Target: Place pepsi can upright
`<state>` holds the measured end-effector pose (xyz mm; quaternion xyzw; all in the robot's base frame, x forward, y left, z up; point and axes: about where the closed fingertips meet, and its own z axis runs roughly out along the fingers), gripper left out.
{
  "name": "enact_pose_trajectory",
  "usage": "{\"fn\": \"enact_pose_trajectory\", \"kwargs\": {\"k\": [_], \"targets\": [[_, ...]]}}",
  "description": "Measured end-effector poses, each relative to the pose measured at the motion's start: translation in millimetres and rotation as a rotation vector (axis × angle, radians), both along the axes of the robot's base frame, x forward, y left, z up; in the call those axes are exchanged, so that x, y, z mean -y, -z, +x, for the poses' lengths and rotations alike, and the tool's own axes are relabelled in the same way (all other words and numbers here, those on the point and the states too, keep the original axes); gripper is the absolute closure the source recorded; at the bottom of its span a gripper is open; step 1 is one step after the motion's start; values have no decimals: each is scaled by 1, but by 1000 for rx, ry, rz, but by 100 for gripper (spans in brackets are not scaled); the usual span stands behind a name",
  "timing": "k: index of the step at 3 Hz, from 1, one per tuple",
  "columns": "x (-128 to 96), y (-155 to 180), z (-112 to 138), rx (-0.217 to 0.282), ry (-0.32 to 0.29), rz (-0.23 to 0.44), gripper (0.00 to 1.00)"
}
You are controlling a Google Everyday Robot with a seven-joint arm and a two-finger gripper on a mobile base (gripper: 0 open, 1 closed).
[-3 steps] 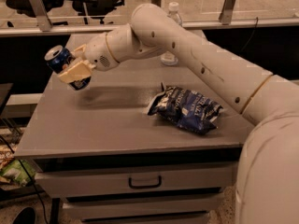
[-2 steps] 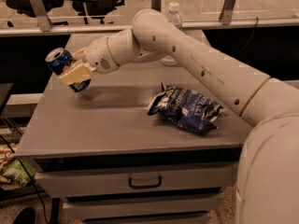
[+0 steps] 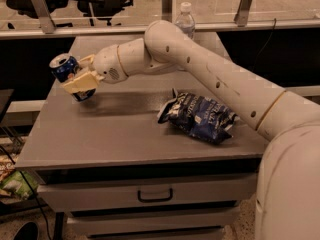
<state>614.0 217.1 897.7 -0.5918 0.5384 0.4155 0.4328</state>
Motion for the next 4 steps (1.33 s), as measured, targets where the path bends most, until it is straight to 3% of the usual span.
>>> {"fn": "enact_pose_trajectory", "kwargs": {"k": [1, 3, 4], "targets": [[-1, 2, 0, -12, -2, 50, 53], [0, 10, 2, -31, -4, 88, 6], [0, 12, 2, -36, -5, 92, 0]]}}
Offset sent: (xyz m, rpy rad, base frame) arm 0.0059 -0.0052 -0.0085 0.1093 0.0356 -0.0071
